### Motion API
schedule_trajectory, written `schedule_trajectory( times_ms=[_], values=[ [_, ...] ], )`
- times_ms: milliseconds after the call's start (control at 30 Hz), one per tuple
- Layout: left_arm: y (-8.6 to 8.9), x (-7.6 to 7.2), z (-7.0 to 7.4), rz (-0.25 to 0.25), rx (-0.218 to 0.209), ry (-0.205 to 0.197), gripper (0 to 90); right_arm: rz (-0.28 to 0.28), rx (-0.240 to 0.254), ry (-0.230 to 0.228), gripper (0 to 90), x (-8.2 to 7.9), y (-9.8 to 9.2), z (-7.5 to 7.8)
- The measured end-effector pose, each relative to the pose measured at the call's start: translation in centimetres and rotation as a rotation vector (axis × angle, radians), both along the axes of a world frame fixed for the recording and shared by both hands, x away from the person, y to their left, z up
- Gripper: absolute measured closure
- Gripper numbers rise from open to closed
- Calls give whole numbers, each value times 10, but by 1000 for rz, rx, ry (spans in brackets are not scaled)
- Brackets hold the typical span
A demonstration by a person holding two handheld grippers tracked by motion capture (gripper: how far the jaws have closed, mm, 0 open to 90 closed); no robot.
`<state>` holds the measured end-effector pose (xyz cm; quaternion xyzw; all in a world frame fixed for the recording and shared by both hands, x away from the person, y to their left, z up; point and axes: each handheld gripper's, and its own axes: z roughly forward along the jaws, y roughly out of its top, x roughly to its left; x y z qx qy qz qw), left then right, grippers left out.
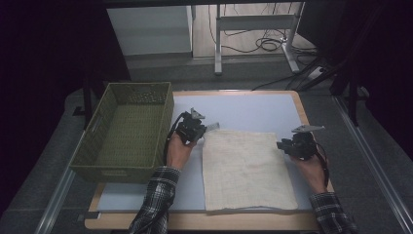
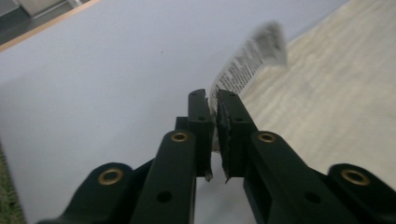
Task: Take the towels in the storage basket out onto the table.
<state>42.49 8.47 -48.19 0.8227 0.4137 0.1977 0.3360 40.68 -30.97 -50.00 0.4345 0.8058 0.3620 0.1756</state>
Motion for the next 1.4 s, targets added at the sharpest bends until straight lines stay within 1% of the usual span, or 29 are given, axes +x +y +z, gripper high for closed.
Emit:
schedule_trajectory(
  times_ms=[33, 67, 100, 133, 167, 233, 333, 400, 467, 567, 700, 833, 867, 933, 1000, 1033, 1067, 1100, 1167, 1200, 1233, 1267, 1333, 1367, 1400],
  values=[
    [1, 3, -2, 9, -2, 3, 790, 0, -2, -2, 673, 1, 0, 0],
    [3, 5, -4, 20, -4, 3, 744, 2, -7, -3, 671, 2, 0, 0],
    [4, 6, -5, 24, -10, 4, 724, 3, -12, -3, 669, 3, 0, 0],
    [4, 6, -7, 31, -13, 10, 726, 1, -16, -3, 669, 4, -1, 0],
    [4, 6, -8, 41, -7, 10, 717, 1, -17, -4, 669, 5, -1, 0],
    [4, 6, -11, 38, -22, 17, 703, -4, -16, -3, 669, 10, -3, 1],
    [3, 7, -17, 41, -27, 29, 697, -11, -2, 2, 682, 17, -4, 0],
    [3, 8, -22, 45, -30, 36, 686, -12, 2, 4, 717, 21, -4, 1],
    [4, 10, -27, 59, -37, 44, 667, -13, -1, 5, 745, 25, -4, 2],
    [6, 13, -34, 76, -54, 50, 629, -15, 6, 1, 764, 33, -3, 3],
    [6, 16, -41, 86, -61, 49, 586, -11, -8, -2, 763, 45, 3, 1],
    [7, 19, -51, 93, -49, 51, 538, -17, -24, 4, 709, 56, 9, -5],
    [7, 19, -53, 92, -55, 53, 532, -18, -33, 5, 705, 58, 10, -7],
    [8, 19, -56, 88, -73, 44, 527, -12, -41, 11, 695, 61, 12, -11],
    [9, 19, -57, 77, -85, 39, 545, 2, -71, 20, 693, 62, 15, -16],
    [9, 19, -58, 74, -94, 39, 568, 7, -80, 13, 702, 62, 16, -17],
    [9, 18, -58, 62, -108, 46, 600, 5, -66, 18, 712, 61, 16, -17],
    [9, 18, -58, 61, -132, 60, 672, -2, -51, 21, 732, 61, 17, -18],
    [9, 18, -58, 59, -154, 76, 738, 4, -38, 42, 837, 61, 17, -17],
    [10, 18, -58, 54, -167, 88, 781, 8, -38, 49, 859, 61, 19, -17],
    [10, 19, -57, 49, -170, 94, 854, 9, -49, 50, 869, 61, 20, -16],
    [10, 20, -57, 45, -166, 93, 864, 9, -64, 53, 874, 61, 22, -15],
    [10, 21, -54, 66, -150, 60, 873, 8, -100, 37, 878, 63, 25, -12],
    [11, 23, -52, 75, -155, 50, 874, 6, -107, 32, 878, 64, 25, -11],
    [11, 24, -49, 84, -155, 38, 875, -2, -99, 25, 878, 65, 25, -7]
  ],
)
